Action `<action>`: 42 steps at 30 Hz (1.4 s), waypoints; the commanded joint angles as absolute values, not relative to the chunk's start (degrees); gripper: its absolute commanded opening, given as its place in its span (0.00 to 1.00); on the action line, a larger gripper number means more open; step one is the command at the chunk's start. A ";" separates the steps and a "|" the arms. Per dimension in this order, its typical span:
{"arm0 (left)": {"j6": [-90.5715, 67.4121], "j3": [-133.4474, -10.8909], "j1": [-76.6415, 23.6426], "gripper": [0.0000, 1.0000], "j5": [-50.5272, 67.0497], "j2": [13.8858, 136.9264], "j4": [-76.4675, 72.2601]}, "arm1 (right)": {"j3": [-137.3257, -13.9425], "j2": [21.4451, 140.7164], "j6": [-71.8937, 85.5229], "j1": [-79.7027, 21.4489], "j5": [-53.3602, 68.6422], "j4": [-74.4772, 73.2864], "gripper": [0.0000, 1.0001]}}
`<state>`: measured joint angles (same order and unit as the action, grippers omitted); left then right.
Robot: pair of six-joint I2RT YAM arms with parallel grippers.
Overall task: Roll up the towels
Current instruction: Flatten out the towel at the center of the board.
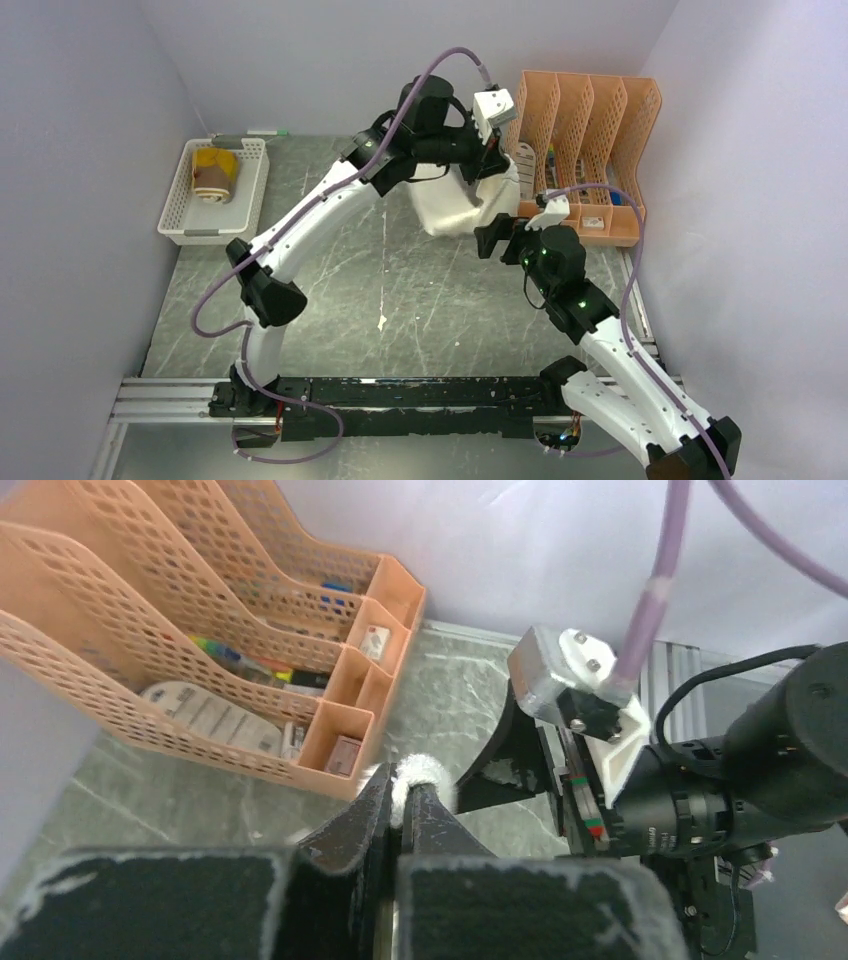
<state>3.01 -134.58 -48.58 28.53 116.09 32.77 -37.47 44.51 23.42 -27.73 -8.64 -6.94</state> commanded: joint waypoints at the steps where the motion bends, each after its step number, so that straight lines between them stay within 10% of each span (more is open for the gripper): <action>1: 6.24 -134.04 -47.18 0.07 20.70 106.23 27.55 | -35.19 42.36 25.09 -27.95 -12.64 -7.50 1.00; 13: 14.89 -131.90 -46.01 0.07 -12.79 101.08 33.90 | -34.72 44.35 18.56 -27.95 -9.62 1.13 1.00; 25: 17.02 -121.53 -40.15 0.07 -16.32 94.71 35.71 | -38.08 66.61 12.61 -27.95 10.83 9.41 1.00; 42: 15.88 -109.46 -20.27 0.07 -8.68 90.53 37.84 | -25.18 60.79 -9.41 -34.70 15.06 17.37 1.00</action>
